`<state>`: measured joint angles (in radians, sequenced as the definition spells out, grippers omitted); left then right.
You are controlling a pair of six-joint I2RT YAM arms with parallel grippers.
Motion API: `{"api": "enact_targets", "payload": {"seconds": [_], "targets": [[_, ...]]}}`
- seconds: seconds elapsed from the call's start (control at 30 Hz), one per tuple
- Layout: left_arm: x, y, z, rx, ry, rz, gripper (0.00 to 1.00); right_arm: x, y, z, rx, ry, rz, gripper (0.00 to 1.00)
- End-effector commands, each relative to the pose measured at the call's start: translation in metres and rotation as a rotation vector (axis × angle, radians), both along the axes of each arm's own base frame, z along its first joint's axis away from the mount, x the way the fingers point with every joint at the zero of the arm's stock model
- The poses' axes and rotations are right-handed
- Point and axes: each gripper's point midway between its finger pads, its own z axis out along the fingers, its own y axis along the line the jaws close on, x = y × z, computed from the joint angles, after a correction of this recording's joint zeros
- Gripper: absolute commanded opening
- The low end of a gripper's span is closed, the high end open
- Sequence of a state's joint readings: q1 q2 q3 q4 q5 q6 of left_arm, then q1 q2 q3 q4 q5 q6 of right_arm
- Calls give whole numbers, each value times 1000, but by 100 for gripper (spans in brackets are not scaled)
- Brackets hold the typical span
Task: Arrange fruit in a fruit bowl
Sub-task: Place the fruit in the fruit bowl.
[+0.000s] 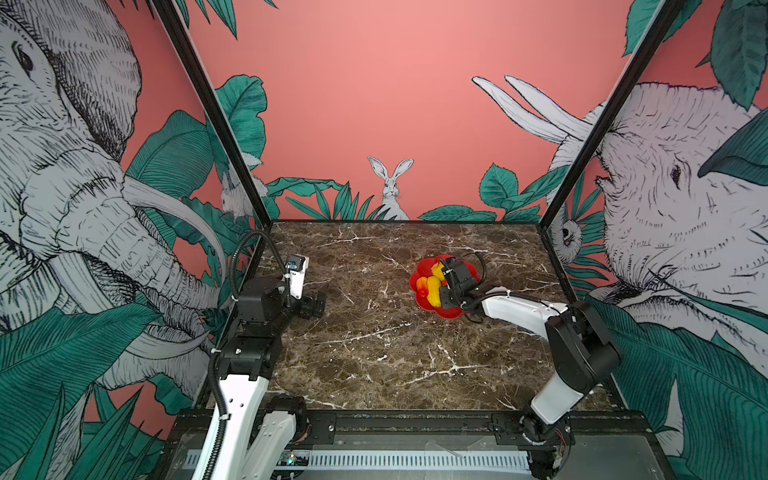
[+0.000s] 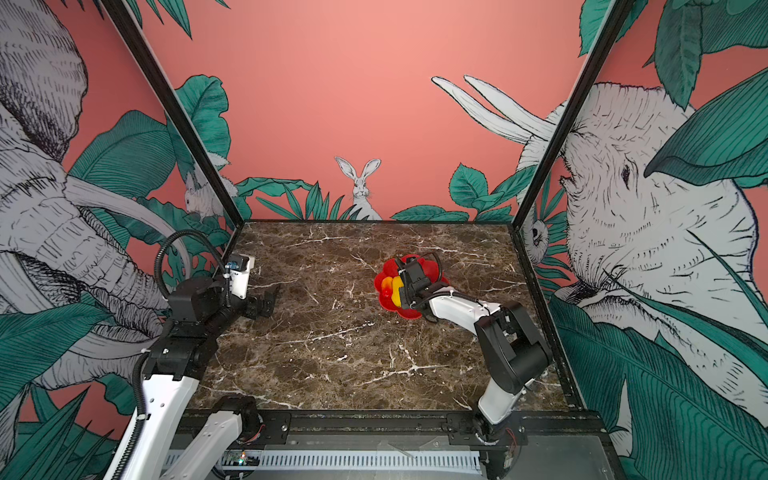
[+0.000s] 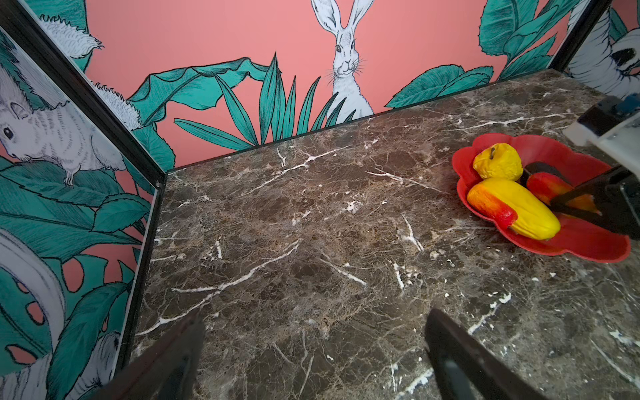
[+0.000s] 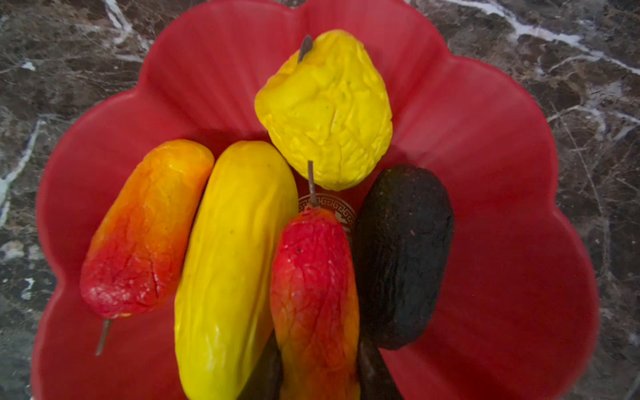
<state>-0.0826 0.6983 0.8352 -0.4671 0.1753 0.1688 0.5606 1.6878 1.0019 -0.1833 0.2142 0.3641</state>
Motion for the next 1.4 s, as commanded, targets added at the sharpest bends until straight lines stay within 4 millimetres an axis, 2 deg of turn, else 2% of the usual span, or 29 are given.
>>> {"api": "enact_targets", "payload": {"seconds": [0.0, 0.27, 0.47, 0.63, 0.67, 0.7, 0.83, 0.9, 1.03, 1.13, 1.2, 1.27, 1.37], "targets": [[-1, -1, -2, 7, -1, -10, 100, 15, 5, 15, 47, -48, -26, 22], [-1, -1, -1, 8, -3, -10, 100, 13, 3, 10, 44, -37, -26, 40], [-1, -1, -2, 9, -1, -8, 100, 15, 0, 24, 37, -65, -24, 42], [-1, -1, -1, 9, -3, -7, 100, 13, -4, 46, 27, -99, -11, 42], [-1, 0, -1, 9, -2, -6, 100, 12, -5, 60, 37, -129, -3, 45], [-1, -1, -2, 10, -2, -7, 100, 11, -5, 67, 42, -146, 13, 53], [0, 0, -2, 10, 0, -4, 100, -3, -4, 100, 58, -242, 112, 98], [0, 0, -3, 10, 2, -4, 100, -11, -11, 115, 31, -293, 149, 100], [6, -4, 1, -29, 6, -10, 100, -23, -43, 134, -53, -379, 130, 100], [15, -6, 8, -79, 15, 5, 99, -27, -75, 135, -42, -422, 65, 100], [26, 3, 8, -122, 19, 93, 98, -25, -100, 131, 0, -459, -14, 100], [38, 11, -3, -159, 31, 176, 99, -23, -130, 124, 34, -497, -120, 100], [56, 20, -28, -109, 16, 266, 100, -21, -165, 106, 17, -532, -240, 100]]}}
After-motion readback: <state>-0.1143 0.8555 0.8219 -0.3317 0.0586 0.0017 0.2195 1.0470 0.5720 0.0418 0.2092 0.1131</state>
